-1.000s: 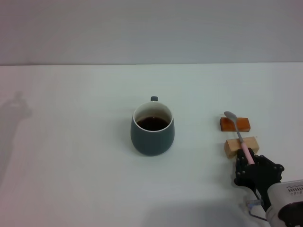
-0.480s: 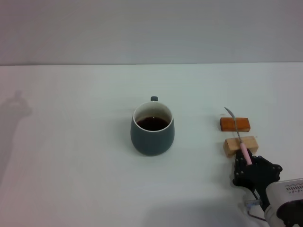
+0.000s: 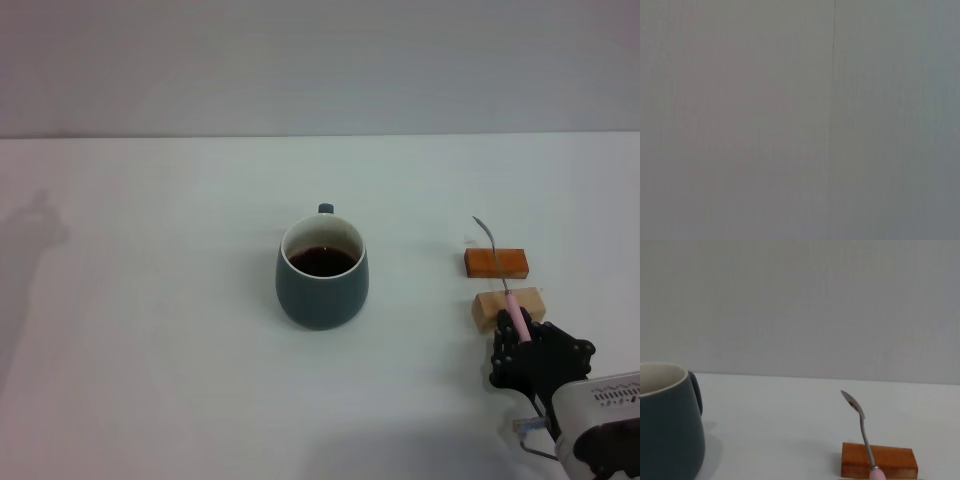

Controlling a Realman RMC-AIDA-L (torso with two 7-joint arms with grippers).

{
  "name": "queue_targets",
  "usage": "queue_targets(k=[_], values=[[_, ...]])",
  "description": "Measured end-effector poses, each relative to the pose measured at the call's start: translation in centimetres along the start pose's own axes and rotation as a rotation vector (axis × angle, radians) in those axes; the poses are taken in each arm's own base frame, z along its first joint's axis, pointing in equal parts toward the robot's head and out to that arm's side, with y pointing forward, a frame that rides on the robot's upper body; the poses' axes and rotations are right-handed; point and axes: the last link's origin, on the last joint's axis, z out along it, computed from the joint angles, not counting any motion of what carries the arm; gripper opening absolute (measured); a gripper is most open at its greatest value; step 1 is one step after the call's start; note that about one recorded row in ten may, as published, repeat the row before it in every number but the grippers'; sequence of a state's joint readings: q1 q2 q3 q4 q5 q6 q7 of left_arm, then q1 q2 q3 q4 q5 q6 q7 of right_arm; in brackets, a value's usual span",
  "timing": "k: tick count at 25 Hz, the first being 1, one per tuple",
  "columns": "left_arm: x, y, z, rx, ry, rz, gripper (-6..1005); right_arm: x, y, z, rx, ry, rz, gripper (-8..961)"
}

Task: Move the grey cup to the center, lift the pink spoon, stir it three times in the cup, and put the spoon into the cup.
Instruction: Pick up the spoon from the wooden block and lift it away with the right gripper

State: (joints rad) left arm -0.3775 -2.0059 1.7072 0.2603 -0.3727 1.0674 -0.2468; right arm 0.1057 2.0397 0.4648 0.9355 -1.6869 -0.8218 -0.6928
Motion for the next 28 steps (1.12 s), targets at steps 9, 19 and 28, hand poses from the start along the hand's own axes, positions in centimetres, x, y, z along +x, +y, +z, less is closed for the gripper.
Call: queue_targets(k=[9,19,28], values=[[0.0,-0.3,-0.1,0.005,-0.001,-0.005,6,-0.3,0.4,0.0,-0.010,0.000,-0.009,123],[0.0,-0.3,-0.3,0.006,0.003,-0.011,6,-1.1,1.5,-0.2,-0.042,0.021,-0.061,122],[0.0,-0.3,-0.4,0.004,0.004,-0.021,6,-2.7,2.1,-0.8,-0.013,0.031,-0.124,122]])
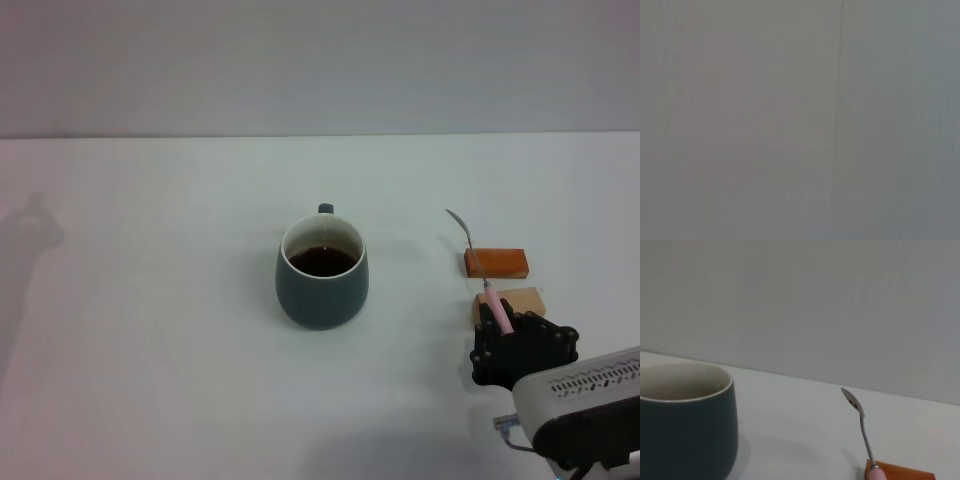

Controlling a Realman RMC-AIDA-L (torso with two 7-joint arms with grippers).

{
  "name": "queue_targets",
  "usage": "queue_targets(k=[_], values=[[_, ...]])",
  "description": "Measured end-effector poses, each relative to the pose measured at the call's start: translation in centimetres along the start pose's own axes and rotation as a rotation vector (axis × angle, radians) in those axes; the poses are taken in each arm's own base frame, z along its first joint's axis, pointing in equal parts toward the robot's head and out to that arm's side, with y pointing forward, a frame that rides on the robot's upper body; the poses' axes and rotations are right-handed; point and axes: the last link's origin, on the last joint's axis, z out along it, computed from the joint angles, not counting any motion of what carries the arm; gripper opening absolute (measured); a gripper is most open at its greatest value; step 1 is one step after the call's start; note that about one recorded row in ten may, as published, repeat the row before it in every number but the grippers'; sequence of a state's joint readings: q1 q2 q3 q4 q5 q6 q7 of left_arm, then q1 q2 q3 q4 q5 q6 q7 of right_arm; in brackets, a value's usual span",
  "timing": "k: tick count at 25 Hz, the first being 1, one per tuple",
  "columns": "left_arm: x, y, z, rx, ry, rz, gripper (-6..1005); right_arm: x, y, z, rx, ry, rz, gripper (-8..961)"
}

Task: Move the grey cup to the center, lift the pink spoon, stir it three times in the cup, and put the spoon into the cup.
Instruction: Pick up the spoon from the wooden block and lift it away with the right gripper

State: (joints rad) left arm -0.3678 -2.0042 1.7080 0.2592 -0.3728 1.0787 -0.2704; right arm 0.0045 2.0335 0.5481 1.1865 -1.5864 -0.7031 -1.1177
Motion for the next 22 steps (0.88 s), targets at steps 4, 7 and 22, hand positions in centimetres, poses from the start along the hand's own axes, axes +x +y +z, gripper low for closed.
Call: queue_targets(k=[4,7,22], values=[[0.0,0.0,0.0,0.000,0.001,-0.005,6,-0.8,0.0,-0.1,-0.002,0.013,-0.017,122],[0.0,-0.1,-0.1,0.002,0.001,-0.005,6,-1.4,0.3,-0.2,-0.012,0.015,-0.028,121],[0.0,-0.4,-0.4,0.006,0.005,-0.002,6,-4.0,1.1,-0.7,-0.075,0.063,-0.077,122]])
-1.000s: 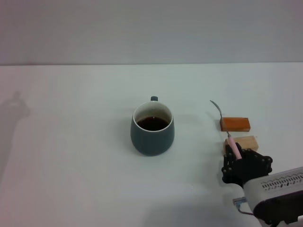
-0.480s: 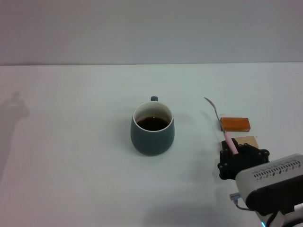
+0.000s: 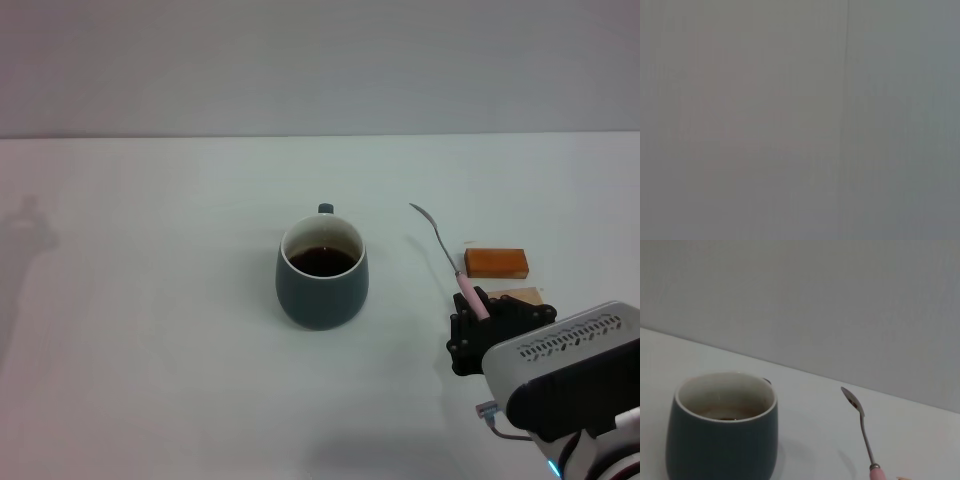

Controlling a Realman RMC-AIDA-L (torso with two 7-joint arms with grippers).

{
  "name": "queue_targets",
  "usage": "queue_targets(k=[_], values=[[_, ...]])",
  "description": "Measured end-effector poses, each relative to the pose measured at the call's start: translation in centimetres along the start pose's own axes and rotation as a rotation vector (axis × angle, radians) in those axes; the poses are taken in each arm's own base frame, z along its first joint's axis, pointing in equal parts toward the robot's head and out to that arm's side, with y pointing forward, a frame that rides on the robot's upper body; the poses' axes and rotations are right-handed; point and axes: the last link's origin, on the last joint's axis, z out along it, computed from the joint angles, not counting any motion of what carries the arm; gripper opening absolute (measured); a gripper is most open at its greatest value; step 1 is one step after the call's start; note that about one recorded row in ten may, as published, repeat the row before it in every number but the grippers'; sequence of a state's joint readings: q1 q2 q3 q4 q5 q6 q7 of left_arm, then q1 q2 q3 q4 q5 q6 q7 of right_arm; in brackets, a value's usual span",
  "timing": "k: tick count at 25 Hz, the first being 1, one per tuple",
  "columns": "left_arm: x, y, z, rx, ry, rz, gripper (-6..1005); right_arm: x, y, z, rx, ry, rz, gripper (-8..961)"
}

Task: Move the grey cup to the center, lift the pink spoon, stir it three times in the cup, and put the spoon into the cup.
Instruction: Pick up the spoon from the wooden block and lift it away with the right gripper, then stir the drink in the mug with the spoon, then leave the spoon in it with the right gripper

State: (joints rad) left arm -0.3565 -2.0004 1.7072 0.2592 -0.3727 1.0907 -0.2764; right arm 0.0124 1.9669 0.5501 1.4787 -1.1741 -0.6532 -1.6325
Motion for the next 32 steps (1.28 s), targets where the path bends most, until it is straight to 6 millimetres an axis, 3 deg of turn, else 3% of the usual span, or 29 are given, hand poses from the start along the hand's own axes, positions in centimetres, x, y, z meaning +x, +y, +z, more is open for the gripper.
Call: queue_targets(k=[9,21,32], values=[[0.1,-0.4,-0.3,0.007,0.003,-0.010,7,-1.5,0.5,-0.5,-0.025,0.038,-0.057,121],[0.0,-0.5,-0.5,0.008,0.005,-0.019,7,-5.6,0.7,-2.3,-0.025,0.058,-0.187,121],[0.1,-0.7,-0.8,0.010,0.015,-0.032,7,-8.6,-0.2,-1.2,-0.184,0.159,-0.241,121]])
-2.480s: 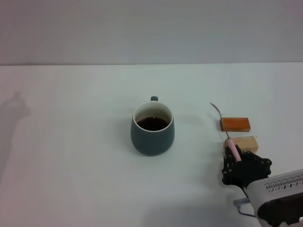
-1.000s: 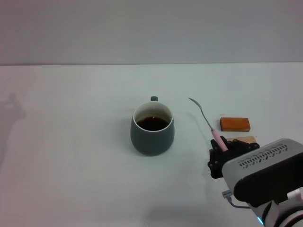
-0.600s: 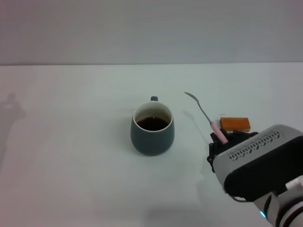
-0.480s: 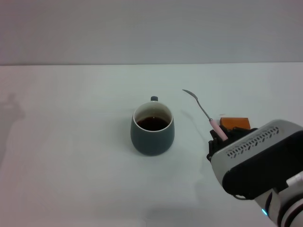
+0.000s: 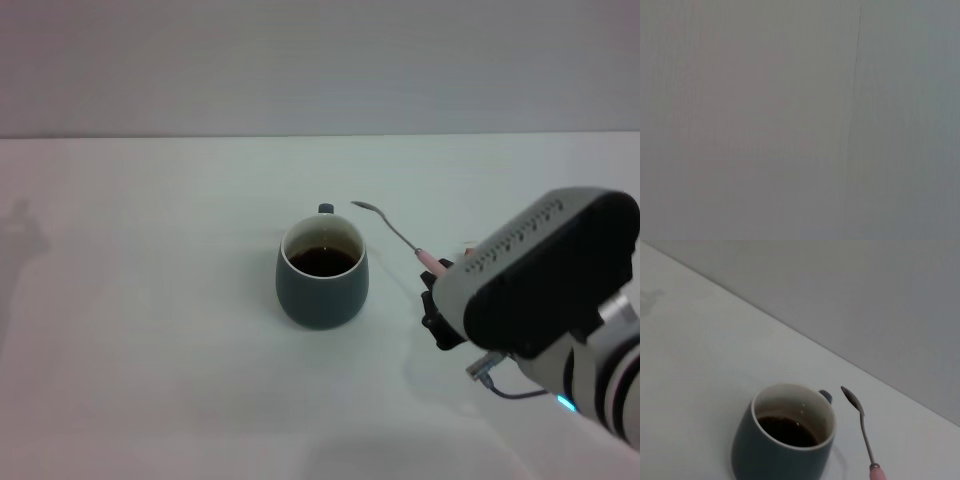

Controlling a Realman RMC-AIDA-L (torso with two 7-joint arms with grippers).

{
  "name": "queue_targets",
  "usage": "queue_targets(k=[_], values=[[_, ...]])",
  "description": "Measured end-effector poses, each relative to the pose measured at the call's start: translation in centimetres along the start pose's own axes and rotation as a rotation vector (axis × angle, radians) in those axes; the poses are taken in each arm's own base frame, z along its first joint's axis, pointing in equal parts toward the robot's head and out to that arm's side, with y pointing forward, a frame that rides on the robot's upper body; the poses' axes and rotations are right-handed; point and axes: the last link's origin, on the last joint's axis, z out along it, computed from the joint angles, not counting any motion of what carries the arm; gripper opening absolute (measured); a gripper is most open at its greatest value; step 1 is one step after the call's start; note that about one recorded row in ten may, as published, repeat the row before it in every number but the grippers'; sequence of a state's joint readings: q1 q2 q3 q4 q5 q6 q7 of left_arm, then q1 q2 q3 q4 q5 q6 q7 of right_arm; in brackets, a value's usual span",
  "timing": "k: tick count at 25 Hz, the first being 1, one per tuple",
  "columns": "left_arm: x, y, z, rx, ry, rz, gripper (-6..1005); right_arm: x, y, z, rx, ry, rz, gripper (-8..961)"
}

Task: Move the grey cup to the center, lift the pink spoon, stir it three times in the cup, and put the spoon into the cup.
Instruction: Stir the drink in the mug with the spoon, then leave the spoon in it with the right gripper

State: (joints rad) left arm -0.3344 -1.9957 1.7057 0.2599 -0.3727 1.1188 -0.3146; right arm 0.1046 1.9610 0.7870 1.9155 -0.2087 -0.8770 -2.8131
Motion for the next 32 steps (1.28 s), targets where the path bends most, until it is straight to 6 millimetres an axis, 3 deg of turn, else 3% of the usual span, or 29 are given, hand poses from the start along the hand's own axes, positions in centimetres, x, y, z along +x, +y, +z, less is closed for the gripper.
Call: queue_targets(k=[20,32], values=[[-0.2,0.3,-0.1,0.002,-0.001,-0.010,7,-5.9,-1.0,-1.3,-0.077,0.039,-0.070,121],[-0.2,0.4,0.0,0.000,-0.002,-0.011,8,-11.3,-2.8,-1.9,-0.101,0.093,-0.060,121]])
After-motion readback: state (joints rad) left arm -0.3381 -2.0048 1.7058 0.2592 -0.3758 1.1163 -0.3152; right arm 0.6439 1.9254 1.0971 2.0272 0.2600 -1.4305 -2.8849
